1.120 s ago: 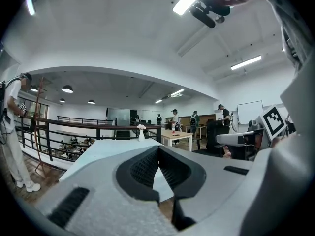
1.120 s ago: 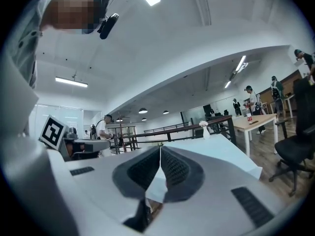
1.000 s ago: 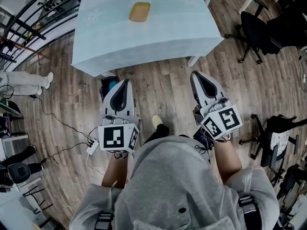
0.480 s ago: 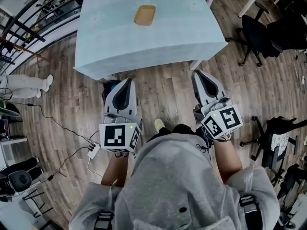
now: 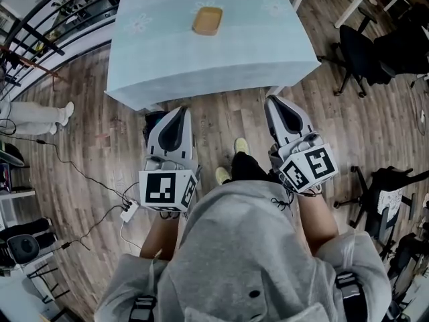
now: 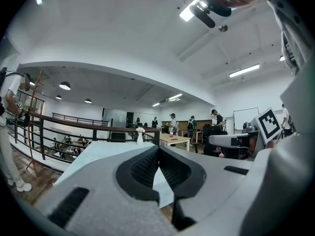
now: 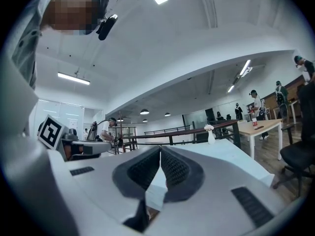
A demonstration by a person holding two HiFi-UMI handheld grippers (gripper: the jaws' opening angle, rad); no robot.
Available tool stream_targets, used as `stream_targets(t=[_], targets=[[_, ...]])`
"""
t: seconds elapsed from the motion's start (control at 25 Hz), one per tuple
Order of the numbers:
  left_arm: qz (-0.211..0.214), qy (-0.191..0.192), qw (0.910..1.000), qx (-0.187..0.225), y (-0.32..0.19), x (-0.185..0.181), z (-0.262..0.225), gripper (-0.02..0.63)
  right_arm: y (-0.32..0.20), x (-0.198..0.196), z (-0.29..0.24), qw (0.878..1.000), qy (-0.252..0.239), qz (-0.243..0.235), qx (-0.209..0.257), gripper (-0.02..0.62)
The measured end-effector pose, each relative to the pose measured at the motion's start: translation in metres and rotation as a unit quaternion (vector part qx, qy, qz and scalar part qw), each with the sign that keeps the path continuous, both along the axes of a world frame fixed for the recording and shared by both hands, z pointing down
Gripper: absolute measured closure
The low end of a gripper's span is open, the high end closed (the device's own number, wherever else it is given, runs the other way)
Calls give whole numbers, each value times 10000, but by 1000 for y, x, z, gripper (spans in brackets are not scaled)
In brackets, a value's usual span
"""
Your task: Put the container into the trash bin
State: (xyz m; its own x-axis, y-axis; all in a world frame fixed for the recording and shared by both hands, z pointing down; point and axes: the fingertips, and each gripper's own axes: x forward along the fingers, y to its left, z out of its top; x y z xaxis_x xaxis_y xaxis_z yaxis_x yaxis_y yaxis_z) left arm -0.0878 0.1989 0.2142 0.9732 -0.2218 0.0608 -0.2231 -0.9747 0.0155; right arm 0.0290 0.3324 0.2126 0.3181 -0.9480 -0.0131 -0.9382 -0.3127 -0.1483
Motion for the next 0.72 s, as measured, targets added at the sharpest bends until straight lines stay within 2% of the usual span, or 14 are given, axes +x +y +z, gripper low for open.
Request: stream_targets(t=[0.36,0.72], targets=[[-59,93,9999,133,-11,4,-3,586,-12,5,-1,9999,124,-64,26,565],[-67,141,9997,201,-24,27,-5,586,-25,28,1,9998,143,-62,115,565]])
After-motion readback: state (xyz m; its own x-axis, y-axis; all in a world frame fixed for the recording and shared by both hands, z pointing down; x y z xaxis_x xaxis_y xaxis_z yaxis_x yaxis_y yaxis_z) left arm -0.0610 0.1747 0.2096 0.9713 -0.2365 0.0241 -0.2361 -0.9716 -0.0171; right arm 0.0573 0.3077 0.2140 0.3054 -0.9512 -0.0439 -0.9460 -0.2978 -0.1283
